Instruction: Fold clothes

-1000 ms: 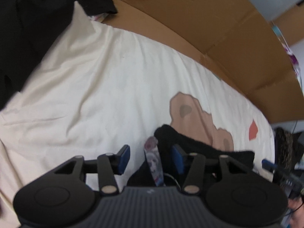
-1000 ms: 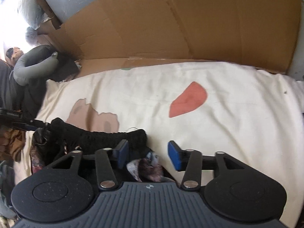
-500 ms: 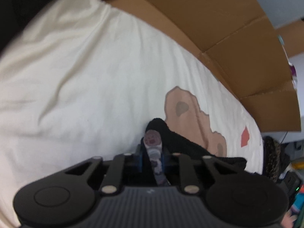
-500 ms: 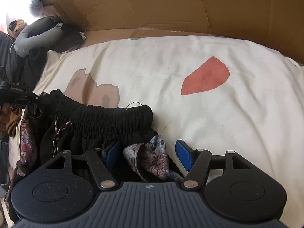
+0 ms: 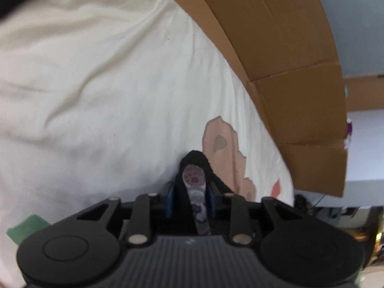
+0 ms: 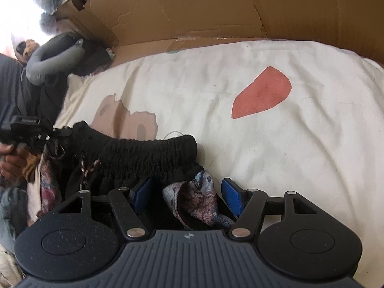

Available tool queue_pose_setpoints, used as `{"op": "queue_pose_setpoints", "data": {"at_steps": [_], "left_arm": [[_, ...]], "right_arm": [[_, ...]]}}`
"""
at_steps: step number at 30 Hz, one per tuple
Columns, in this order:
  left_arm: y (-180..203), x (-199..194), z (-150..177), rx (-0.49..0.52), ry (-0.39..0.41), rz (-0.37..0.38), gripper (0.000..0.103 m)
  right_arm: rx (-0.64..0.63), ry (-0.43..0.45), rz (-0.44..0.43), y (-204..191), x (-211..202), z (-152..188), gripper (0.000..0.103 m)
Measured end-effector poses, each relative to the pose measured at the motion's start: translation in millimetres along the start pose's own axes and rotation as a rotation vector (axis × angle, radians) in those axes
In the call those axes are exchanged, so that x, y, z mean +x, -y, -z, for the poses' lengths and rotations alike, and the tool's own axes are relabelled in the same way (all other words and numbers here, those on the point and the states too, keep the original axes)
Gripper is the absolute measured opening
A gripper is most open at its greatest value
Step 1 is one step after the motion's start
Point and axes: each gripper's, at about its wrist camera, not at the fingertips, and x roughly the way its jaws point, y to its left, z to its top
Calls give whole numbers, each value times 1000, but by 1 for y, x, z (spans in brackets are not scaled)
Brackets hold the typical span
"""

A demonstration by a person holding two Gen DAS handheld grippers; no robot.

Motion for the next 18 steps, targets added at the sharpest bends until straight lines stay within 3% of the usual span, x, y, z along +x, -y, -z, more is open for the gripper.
{"op": "queue_pose_setpoints", "data": {"at_steps": [5, 9, 11, 13, 18], "left_arm": [[-15, -1, -1, -89, 3, 95, 45], [-26, 4, 0, -154, -1, 150, 47], [-29, 7, 1, -163, -10, 157, 31], [-28, 11, 2, -143, -31, 147, 22], [-22, 12, 4, -80, -64, 109, 15]], "right_arm": [[19, -2, -35, 6, 5, -5, 70], [34, -19, -74, 12, 8, -7, 70], [24, -29, -84, 12, 9, -8, 70], [-2, -50, -95, 8, 11, -9, 69], [-87, -103, -90, -9, 19, -12, 65]]}}
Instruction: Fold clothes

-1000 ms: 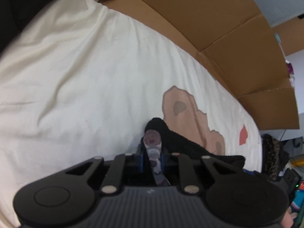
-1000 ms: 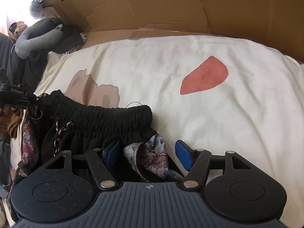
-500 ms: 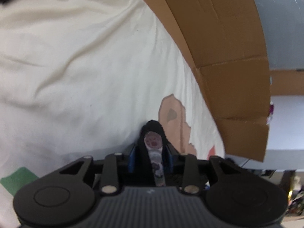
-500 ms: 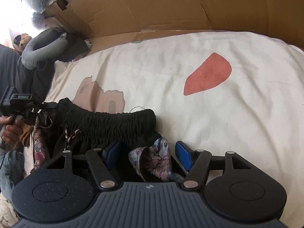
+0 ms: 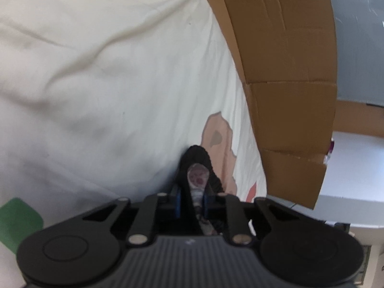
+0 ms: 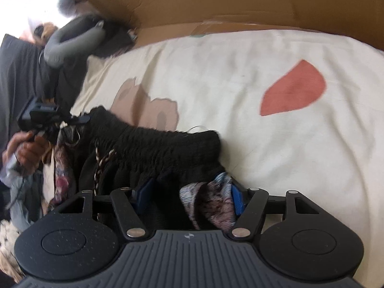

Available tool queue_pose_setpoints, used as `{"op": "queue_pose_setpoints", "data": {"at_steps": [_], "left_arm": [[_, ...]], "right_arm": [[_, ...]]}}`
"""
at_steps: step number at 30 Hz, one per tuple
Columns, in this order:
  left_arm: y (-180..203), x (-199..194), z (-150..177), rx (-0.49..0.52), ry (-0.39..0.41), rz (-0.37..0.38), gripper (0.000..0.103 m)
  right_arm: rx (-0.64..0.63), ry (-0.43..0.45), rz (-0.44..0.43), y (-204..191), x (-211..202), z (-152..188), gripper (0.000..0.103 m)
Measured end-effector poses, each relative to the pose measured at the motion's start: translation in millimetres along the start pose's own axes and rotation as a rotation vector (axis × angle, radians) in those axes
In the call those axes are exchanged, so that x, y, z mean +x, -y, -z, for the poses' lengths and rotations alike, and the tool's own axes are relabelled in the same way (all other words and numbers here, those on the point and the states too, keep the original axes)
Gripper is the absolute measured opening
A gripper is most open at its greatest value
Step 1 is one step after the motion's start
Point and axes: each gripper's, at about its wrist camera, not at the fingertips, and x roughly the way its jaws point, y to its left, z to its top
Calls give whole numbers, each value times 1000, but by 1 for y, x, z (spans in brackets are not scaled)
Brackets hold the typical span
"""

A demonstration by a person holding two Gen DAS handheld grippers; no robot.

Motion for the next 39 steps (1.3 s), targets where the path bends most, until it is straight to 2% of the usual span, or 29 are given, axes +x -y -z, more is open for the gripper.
{"op": "queue_pose_setpoints", "data": {"at_steps": [3, 4, 5, 13, 17, 21, 29, 34, 39], "left_arm": [[10, 0, 2, 63, -10, -65, 13], [15, 0, 2, 85, -11, -86, 12], [19, 0, 3, 107, -12, -102, 12], [56, -4, 9, 288, -13, -204, 10], [86, 1, 20, 499, -30, -319, 9], [108, 9, 30, 661, -53, -396, 9], [155, 15, 41, 841, 33, -443, 9], [165, 26, 35, 895, 66, -517, 9], [169, 35, 28, 934, 84, -573, 9]], "right_arm": [[-28, -14, 44, -4, 1, -2, 39], [-24, -18, 38, -4, 0, -2, 24], [-21, -22, 32, -3, -1, -2, 21], [-66, 14, 100, -15, -16, 1, 13], [-98, 50, 146, -24, -30, -4, 12], [-125, 77, 199, -31, -39, -8, 10], [-165, 170, 380, -50, -57, -39, 9], [-284, 215, 482, -67, -56, -51, 9], [-351, 235, 536, -77, -51, -64, 9]]}}
